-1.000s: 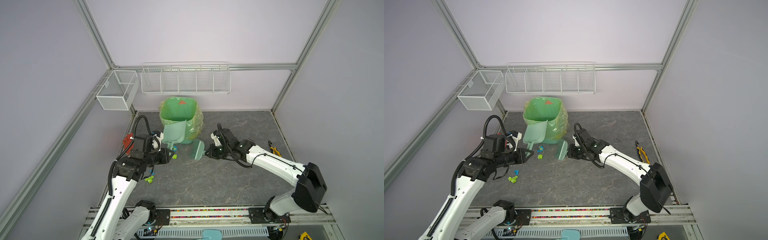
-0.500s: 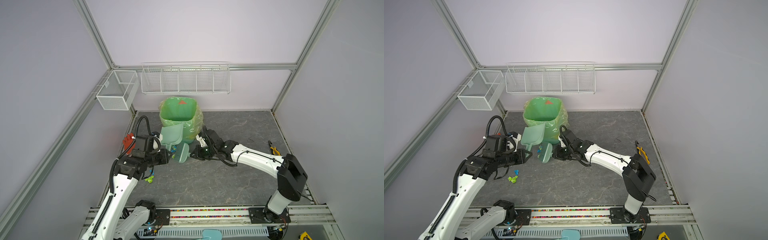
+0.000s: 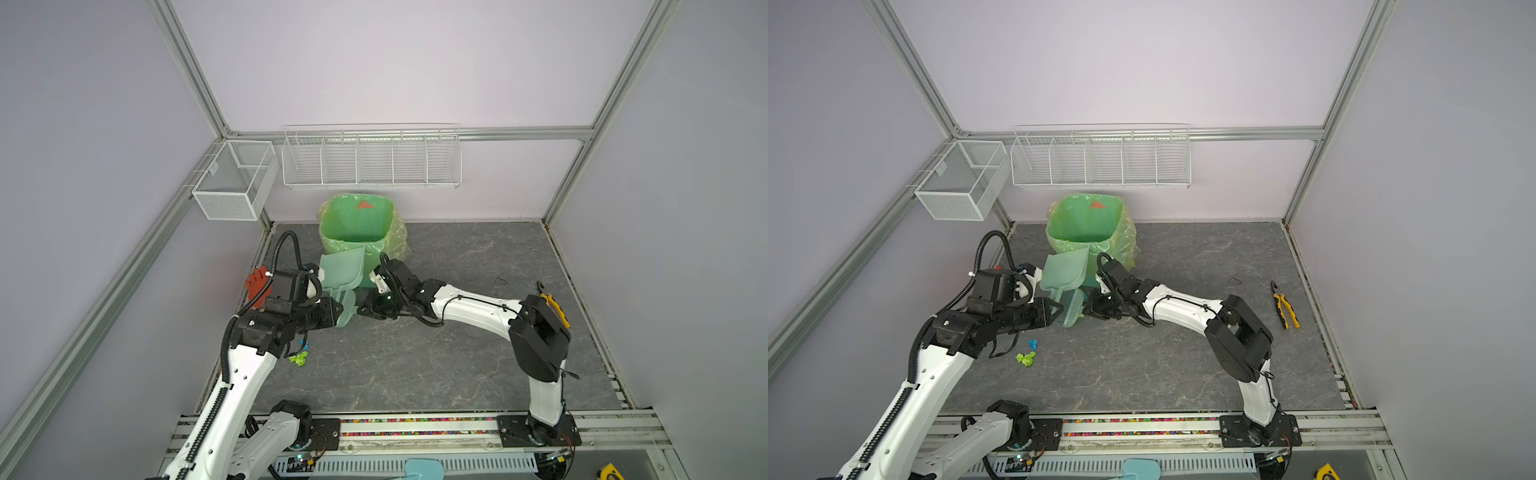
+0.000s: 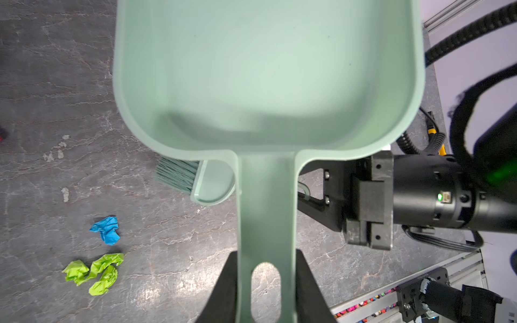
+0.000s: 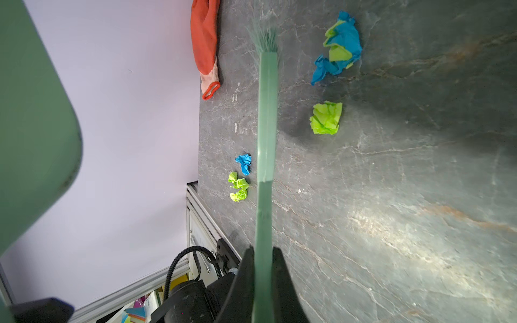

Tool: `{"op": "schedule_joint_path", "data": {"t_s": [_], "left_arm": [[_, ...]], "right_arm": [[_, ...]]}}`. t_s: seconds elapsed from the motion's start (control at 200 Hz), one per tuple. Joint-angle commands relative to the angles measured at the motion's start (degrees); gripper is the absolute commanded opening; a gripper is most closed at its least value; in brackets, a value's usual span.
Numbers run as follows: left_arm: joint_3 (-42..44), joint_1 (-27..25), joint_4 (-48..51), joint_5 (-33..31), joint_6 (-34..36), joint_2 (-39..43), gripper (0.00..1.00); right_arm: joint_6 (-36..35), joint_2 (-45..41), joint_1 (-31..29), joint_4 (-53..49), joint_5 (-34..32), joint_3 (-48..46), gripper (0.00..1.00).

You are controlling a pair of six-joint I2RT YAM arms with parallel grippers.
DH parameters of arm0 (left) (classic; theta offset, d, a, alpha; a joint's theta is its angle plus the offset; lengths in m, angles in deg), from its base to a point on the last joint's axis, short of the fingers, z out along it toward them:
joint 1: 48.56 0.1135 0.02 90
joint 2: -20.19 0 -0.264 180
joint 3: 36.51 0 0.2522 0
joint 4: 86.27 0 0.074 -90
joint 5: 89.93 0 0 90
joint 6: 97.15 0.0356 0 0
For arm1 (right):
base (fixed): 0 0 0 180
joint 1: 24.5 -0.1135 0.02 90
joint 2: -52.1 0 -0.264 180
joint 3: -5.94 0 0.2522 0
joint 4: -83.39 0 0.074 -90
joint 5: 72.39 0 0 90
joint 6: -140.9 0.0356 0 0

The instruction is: Sweep away the paper scraps from the table

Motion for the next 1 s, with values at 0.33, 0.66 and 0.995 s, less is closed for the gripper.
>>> {"op": "schedule_joint_path", "data": {"t_s": [0.33, 0.66, 0.995], "left_arm": [[-0.2, -0.17, -0.01, -0.48, 1.47, -0.04, 0.0], [0.25, -0.47, -0.08, -0.12, 1.21, -0.22, 0.0], [1.07, -5.97, -0.43, -3.14, -0.23, 0.46, 0.0]], "right_arm": [[5.51, 4.62, 4.46, 5.43, 2.09, -1.93, 0.07], [5.61, -2.78, 6.82, 2.18, -0.29, -15.4, 0.07], [3.81, -12.9, 9.46, -3.25, -3.68, -26.19, 0.07]]}}
